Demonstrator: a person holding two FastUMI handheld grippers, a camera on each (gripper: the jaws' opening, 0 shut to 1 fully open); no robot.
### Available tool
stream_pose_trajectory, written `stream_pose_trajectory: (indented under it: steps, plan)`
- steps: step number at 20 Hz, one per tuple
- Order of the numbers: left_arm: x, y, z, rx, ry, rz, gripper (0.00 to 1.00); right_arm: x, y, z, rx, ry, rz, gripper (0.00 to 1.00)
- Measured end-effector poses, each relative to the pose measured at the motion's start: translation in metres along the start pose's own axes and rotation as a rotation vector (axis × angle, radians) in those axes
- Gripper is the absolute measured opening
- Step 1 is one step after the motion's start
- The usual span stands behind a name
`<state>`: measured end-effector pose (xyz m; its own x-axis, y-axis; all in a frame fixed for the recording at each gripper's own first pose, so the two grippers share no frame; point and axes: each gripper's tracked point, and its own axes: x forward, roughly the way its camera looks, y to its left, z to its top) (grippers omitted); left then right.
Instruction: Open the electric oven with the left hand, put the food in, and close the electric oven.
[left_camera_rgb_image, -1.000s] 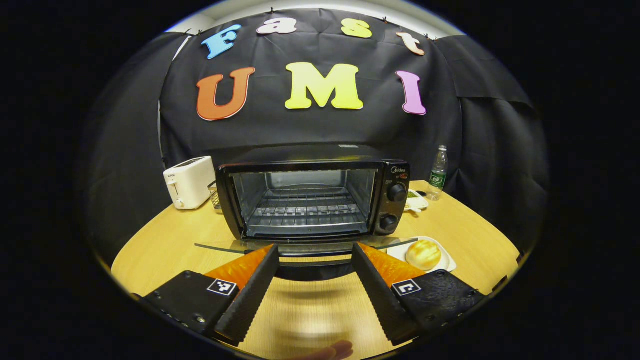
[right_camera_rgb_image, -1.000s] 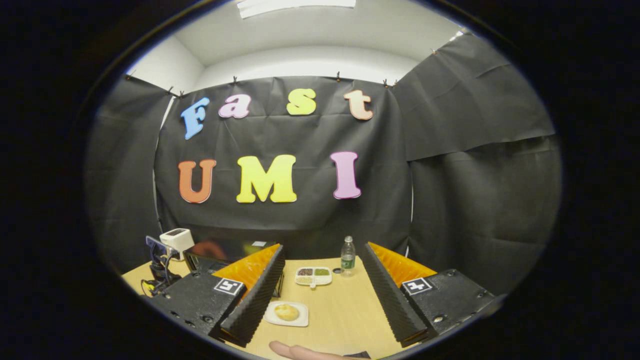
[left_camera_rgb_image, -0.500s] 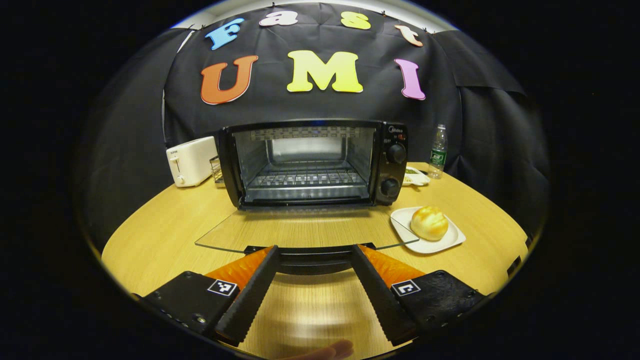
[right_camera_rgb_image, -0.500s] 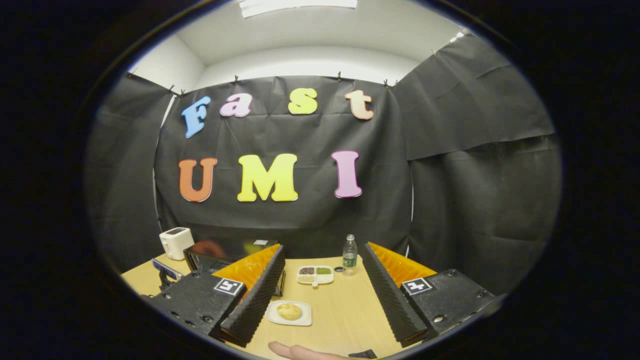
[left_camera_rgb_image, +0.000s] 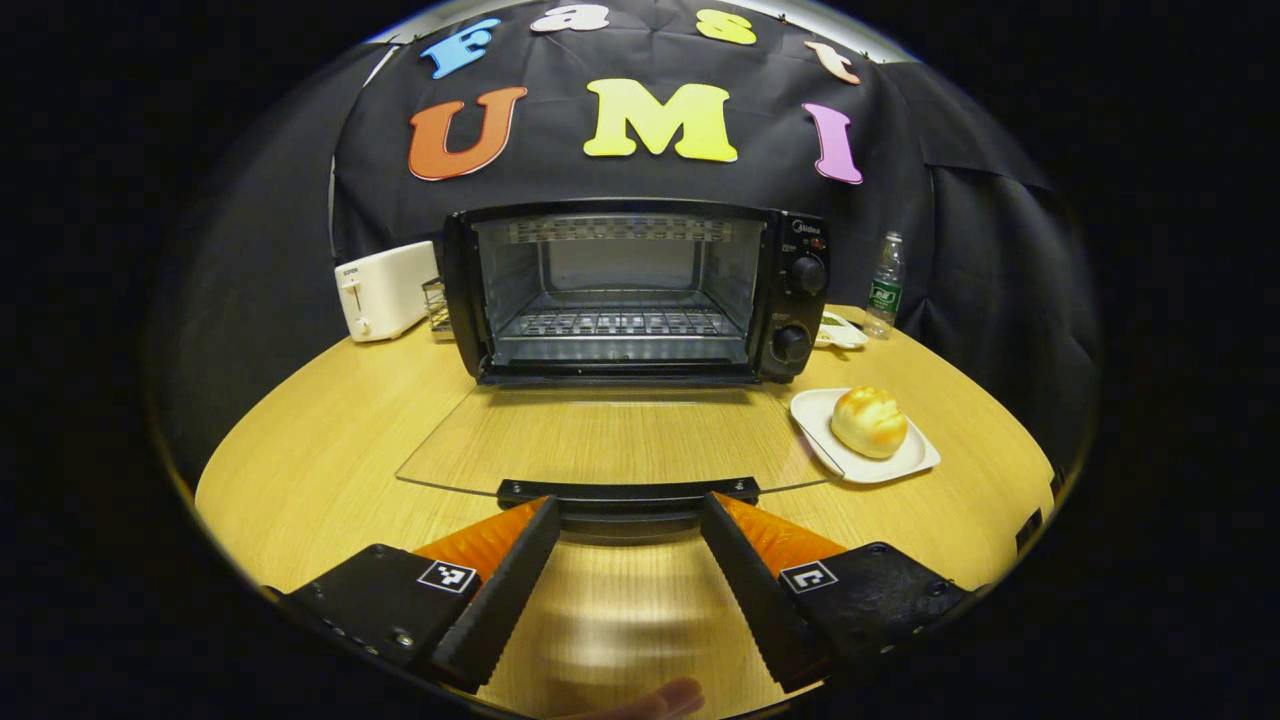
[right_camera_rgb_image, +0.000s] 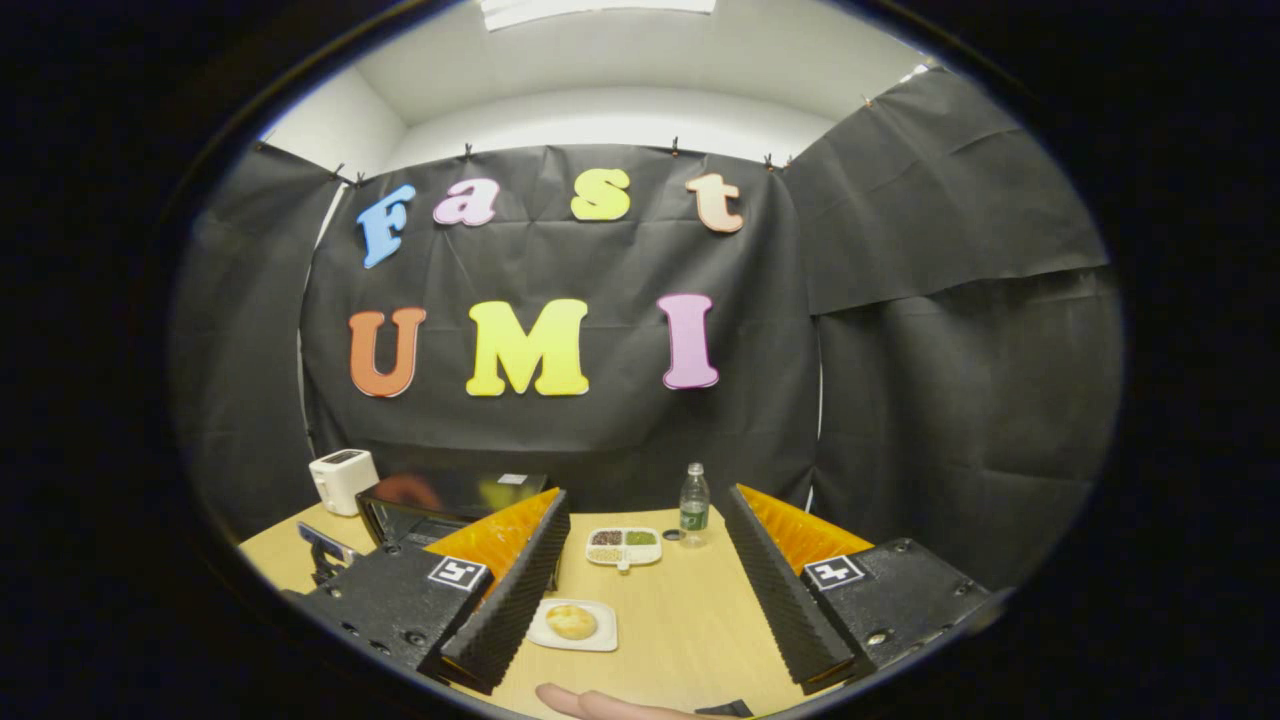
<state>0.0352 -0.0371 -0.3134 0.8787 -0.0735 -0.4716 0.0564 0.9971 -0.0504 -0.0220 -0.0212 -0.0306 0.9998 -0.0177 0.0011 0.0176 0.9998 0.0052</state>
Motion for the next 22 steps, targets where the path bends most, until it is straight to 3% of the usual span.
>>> stream_pose_trajectory:
  steps: [3,11,18,22]
  plan:
    - [-0.025,0.005,0.034,0.007,-0.052,0.007,0.94,0.011,0.001,-0.013,-0.005,0.031,-0.009,1.0]
    - [-0.107,0.012,0.145,-0.014,-0.261,0.014,0.94,0.045,0.018,-0.063,-0.028,0.116,-0.004,0.97]
    - [-0.161,0.032,0.22,0.001,-0.403,0.081,0.94,0.083,0.05,-0.118,-0.034,0.187,0.07,1.0]
    - [-0.175,0.032,0.233,-0.031,-0.433,0.082,0.94,0.113,0.07,-0.171,-0.013,0.255,0.111,0.97]
